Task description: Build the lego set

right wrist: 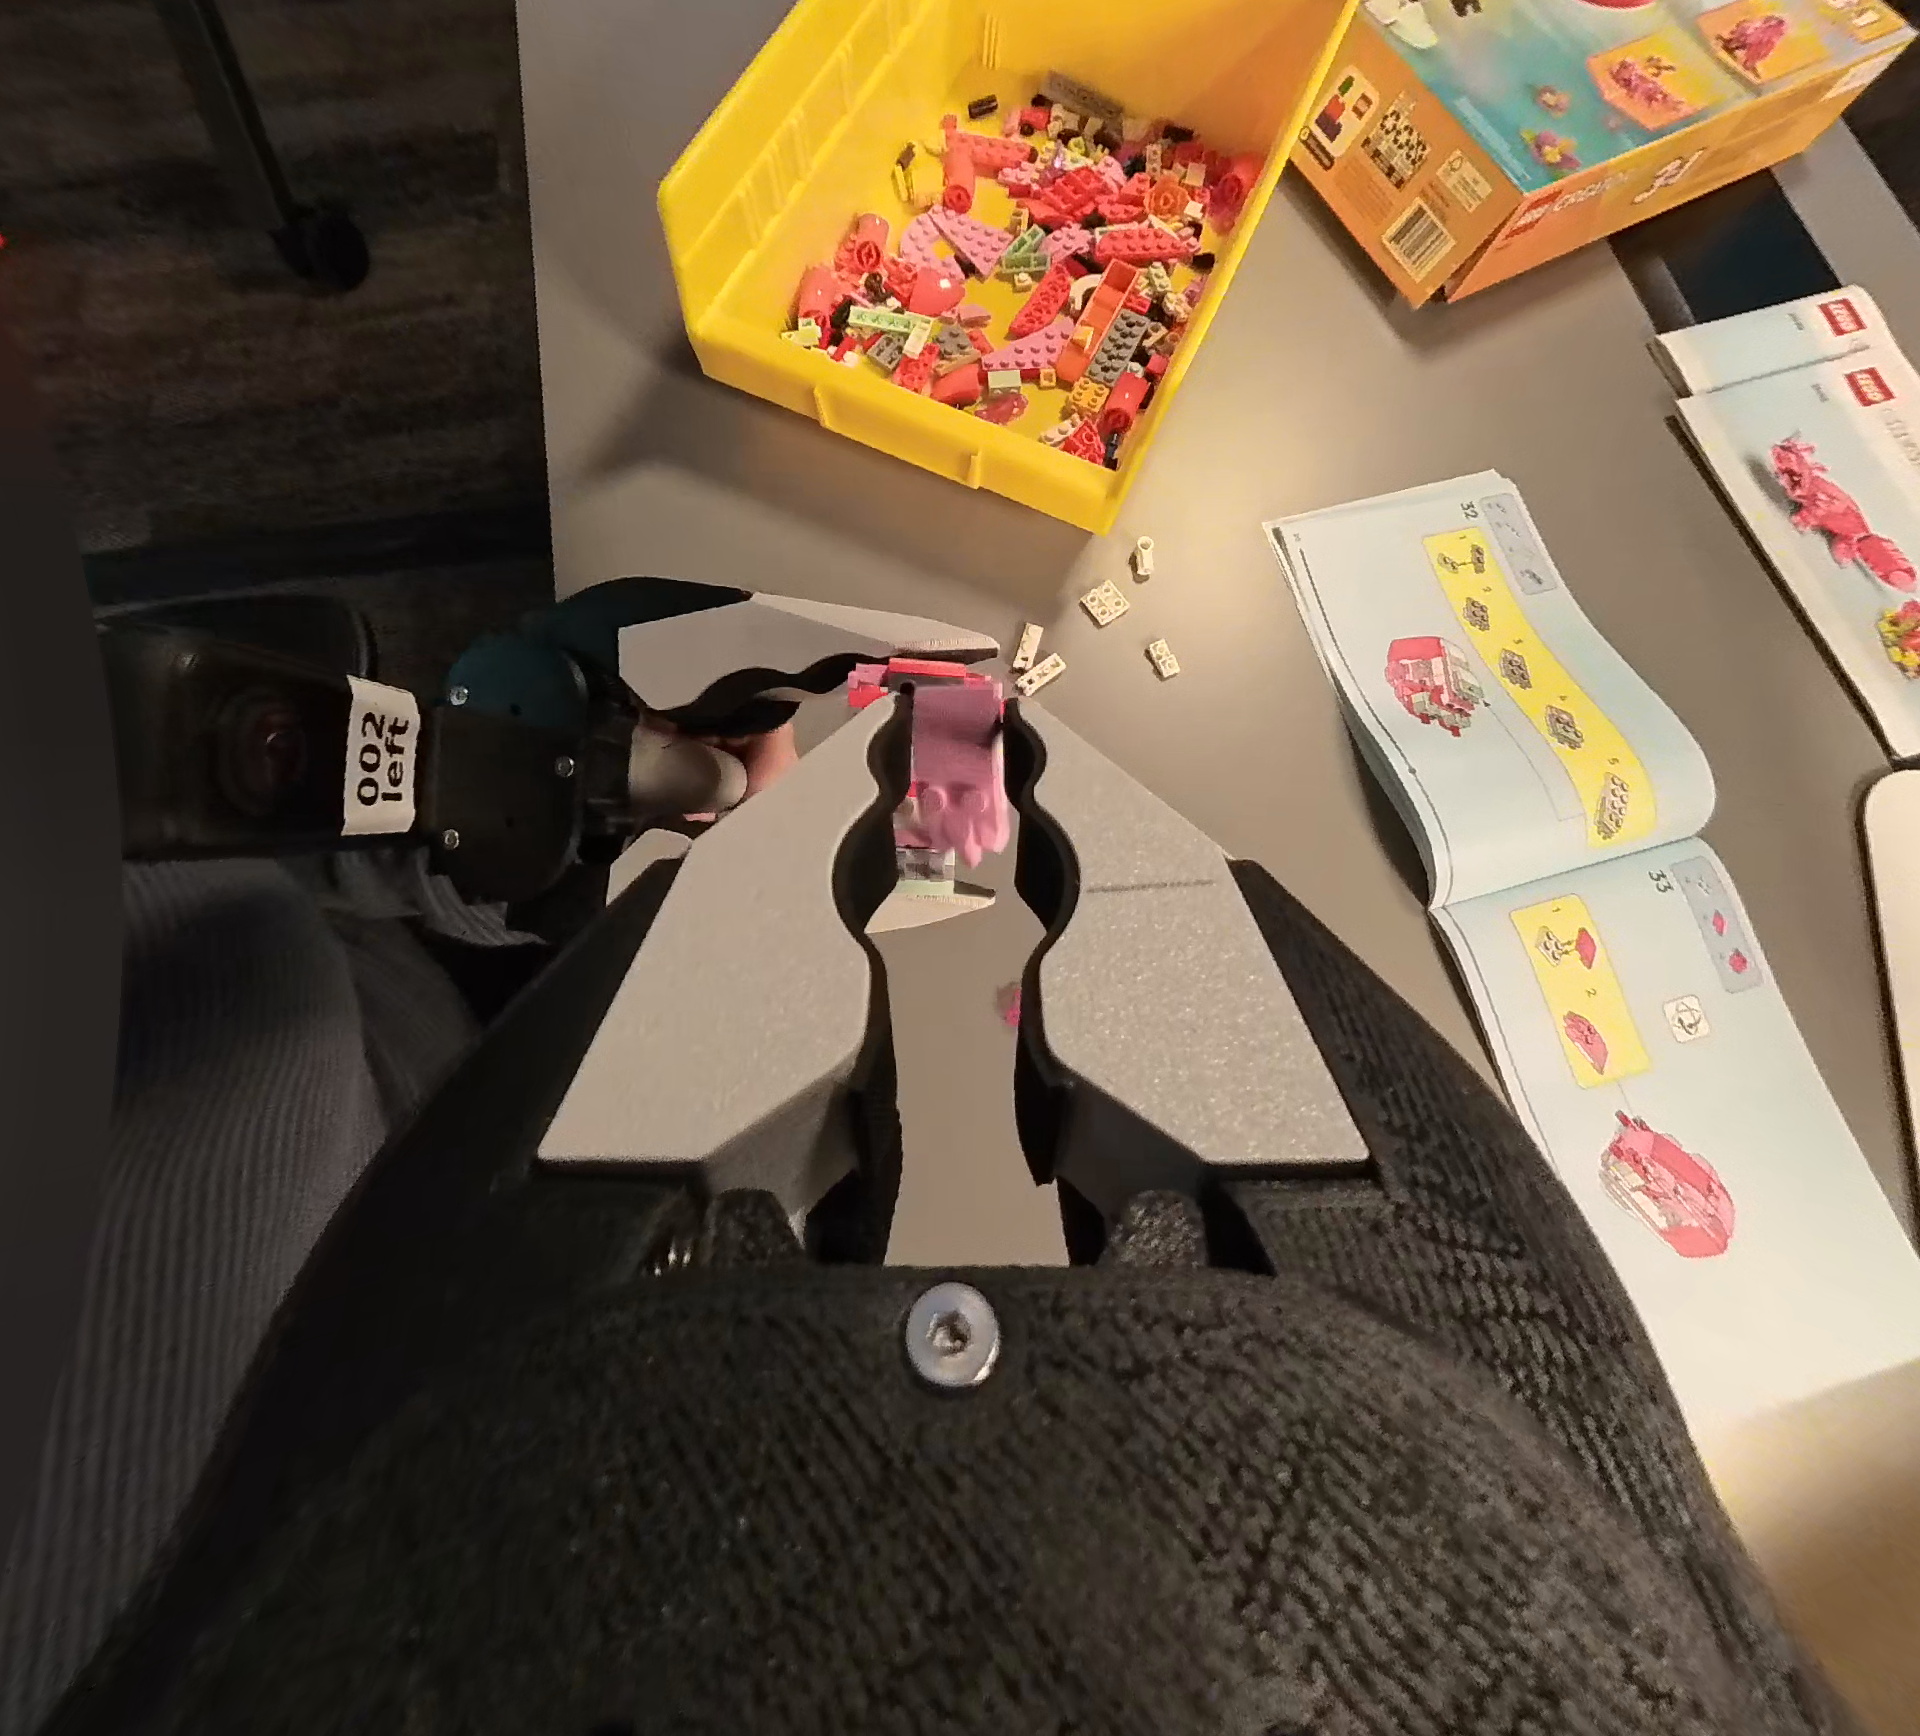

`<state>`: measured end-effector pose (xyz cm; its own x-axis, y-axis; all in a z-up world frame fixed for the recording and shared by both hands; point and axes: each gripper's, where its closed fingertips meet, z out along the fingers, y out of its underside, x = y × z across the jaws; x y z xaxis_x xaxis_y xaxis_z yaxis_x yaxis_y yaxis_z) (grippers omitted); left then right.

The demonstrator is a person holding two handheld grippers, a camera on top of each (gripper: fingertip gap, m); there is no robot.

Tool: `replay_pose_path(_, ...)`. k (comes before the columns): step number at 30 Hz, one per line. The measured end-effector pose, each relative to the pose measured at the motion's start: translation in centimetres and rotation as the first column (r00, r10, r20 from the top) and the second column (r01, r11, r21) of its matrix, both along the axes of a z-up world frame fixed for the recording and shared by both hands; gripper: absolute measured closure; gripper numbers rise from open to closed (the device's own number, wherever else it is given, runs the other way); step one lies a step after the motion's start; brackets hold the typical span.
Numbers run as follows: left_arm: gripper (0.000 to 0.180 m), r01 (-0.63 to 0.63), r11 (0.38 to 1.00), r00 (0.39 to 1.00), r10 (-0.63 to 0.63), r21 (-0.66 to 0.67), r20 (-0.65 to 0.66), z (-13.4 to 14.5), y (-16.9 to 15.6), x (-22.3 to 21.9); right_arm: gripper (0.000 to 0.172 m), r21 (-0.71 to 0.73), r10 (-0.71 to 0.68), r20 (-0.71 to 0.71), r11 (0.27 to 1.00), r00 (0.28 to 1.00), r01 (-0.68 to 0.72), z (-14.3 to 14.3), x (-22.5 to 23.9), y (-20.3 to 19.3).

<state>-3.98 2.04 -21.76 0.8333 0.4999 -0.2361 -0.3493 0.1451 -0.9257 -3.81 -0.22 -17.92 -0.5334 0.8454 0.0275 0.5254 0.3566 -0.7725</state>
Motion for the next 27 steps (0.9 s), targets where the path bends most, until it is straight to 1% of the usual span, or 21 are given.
replay_pose_path(2,0.123,0.003,1.000,1.000,-0.003,0.002,0.003,0.0,0.0,-0.1,0.159,-0.003,-0.006,-0.007,1.000,1.000,0.006,0.1,-0.2,0.0)
replay_pose_path(4,0.123,0.011,1.000,1.000,-0.011,0.000,0.014,0.0,0.1,0.0,0.171,-0.022,-0.008,-0.036,1.000,0.999,0.007,0.6,-0.4,-0.1)
replay_pose_path(5,0.123,0.014,1.000,1.000,-0.014,0.001,0.021,0.0,0.2,0.0,0.172,-0.034,-0.015,-0.059,0.999,0.998,0.013,1.0,-0.5,0.0)
replay_pose_path(8,0.123,0.012,1.000,0.998,-0.012,0.008,0.059,-0.3,-0.1,-0.7,0.172,-0.046,-0.064,-0.099,0.997,0.993,0.060,1.4,-0.8,1.3)
replay_pose_path(10,0.124,-0.002,1.000,0.996,0.002,-0.005,0.088,-0.7,-0.3,-1.3,0.165,-0.064,-0.107,-0.143,0.993,0.984,0.099,1.2,-0.9,2.8)
replay_pose_path(11,0.124,-0.009,1.000,0.995,0.010,-0.011,0.097,-0.8,-0.4,-1.7,0.161,-0.076,-0.135,-0.183,0.990,0.974,0.123,1.0,-1.0,3.8)
replay_pose_path(13,0.124,-0.016,1.000,0.993,0.016,-0.006,0.117,-1.0,-0.4,-2.0,0.159,-0.118,-0.231,-0.287,0.972,0.929,0.206,0.3,-1.3,6.7)
replay_pose_path(14,0.124,-0.015,1.000,0.993,0.015,-0.001,0.118,-1.0,-0.6,-2.1,0.159,-0.161,-0.276,-0.313,0.958,0.909,0.235,-0.6,-1.1,8.0)
replay_pose_path(15,0.124,-0.016,1.000,0.993,0.016,0.000,0.114,-1.1,-0.7,-2.2,0.157,-0.207,-0.306,-0.309,0.946,0.900,0.251,-1.8,-0.7,8.8)
replay_pose_path(17,0.123,-0.012,1.000,0.994,0.012,-0.002,0.109,-1.2,-0.5,-2.4,0.149,-0.239,-0.318,-0.292,0.938,0.902,0.253,-4.8,0.8,9.9)
replay_pose_path(18,0.123,-0.007,1.000,0.994,0.007,-0.004,0.105,-1.0,-0.6,-2.0,0.147,-0.229,-0.282,-0.266,0.947,0.922,0.224,-6.5,2.0,9.8)
replay_pose_path(20,0.124,0.009,1.000,0.994,-0.008,-0.006,0.105,-1.1,-0.5,-1.8,0.138,-0.182,-0.111,-0.174,0.980,0.978,0.079,-10.2,5.2,8.3)
replay_pose_path(21,0.123,0.020,1.000,0.994,-0.019,-0.008,0.108,-1.2,-0.4,-1.6,0.138,-0.141,-0.026,-0.114,0.990,0.993,0.010,-12.2,6.8,7.8)
replay_pose_path(23,0.124,0.040,0.999,0.993,-0.039,-0.011,0.112,-1.3,-0.2,-1.4,0.137,-0.031,0.058,-0.018,0.998,0.998,-0.058,-15.4,8.8,8.0)
replay_pose_path(25,0.124,0.053,0.998,0.992,-0.051,-0.013,0.112,-1.4,-0.1,-1.2,0.134,0.023,0.106,0.066,0.994,0.992,-0.108,-17.5,9.8,8.1)
replay_pose_path(27,0.124,0.064,0.998,0.992,-0.062,-0.014,0.114,-1.4,-0.1,-1.1,0.134,0.005,0.160,0.082,0.987,0.984,-0.161,-18.3,10.0,7.5)
